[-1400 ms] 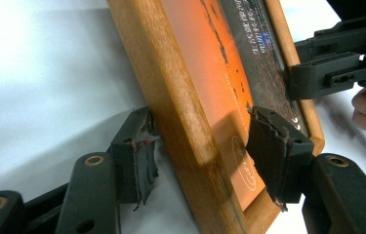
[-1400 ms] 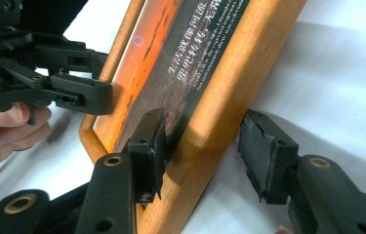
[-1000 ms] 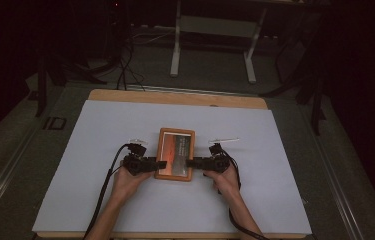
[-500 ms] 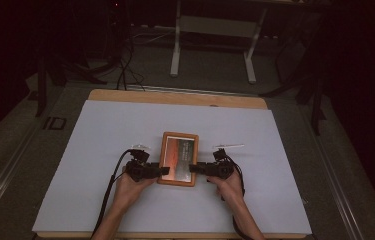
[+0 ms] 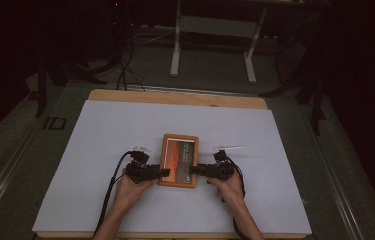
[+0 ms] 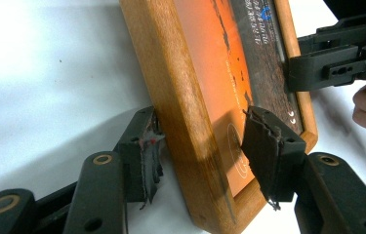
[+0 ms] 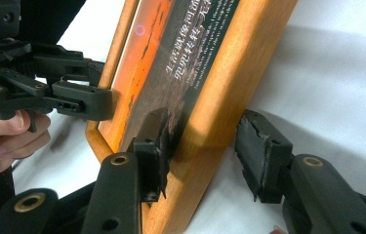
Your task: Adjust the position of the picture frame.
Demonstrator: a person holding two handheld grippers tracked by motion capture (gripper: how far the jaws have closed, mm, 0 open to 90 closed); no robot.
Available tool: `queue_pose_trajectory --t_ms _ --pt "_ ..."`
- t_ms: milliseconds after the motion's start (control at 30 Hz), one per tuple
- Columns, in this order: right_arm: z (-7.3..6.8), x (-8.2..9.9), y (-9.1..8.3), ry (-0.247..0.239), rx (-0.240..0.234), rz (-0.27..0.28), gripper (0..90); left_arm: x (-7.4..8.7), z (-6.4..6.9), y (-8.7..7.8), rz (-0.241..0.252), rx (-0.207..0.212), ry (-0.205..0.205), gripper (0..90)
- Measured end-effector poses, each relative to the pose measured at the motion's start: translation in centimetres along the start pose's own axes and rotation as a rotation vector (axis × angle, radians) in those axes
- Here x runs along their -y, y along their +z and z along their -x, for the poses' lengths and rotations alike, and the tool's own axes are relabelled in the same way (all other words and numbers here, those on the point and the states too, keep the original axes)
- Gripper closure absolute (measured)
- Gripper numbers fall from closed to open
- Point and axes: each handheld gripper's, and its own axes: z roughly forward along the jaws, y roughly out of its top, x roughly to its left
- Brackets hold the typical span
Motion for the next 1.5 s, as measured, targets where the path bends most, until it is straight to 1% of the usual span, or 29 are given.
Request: queue_pose_trajectory --t_ms 200,433,600,733,833,933,1033,1100,1167,1500 --pt "0.2 0.0 0.1 0.011 -0.005 -0.004 55.2 0.0 -0.3 0.1 -0.004 0.011 -0.018 48.7" --pt "0.3 0.0 0.2 0.01 -0.006 -0.008 55.1 0.0 -0.1 0.1 -0.005 -0.002 -0.025 48.5" --pt "0.3 -0.2 0.3 0.008 -0.006 -0.014 55.2 0.1 0.1 0.0 -0.015 -0.013 -0.03 48.6" --pt "0.5 -0.3 0.1 0.016 0.0 -0.008 55.5 0.2 0.4 0.2 -0.024 -0.003 -0.038 49.2" --pt "0.7 -0.4 -0.1 0.026 0.007 0.001 56.0 0.4 0.7 0.3 -0.025 0.001 -0.031 49.5" --pt "0.7 -0.3 -0.1 0.034 0.006 0.006 56.2 0.3 0.4 0.2 -0.027 0.015 -0.036 50.2" --pt "0.7 -0.3 -0.2 0.031 0.008 0.0 56.1 0.3 0.3 0.2 -0.015 0.013 -0.032 50.5" --pt "0.6 -0.2 -0.2 0.031 0.007 -0.002 56.2 0.2 0.1 0.1 -0.006 0.014 -0.041 52.0" --pt "0.6 -0.1 -0.2 0.028 0.006 -0.005 56.3 0.2 -0.1 0.0 -0.008 0.025 -0.044 53.1" --pt "0.4 0.3 -0.3 0.043 0.0 -0.018 57.2 0.0 -0.4 -0.1 -0.016 0.037 -0.042 53.6"
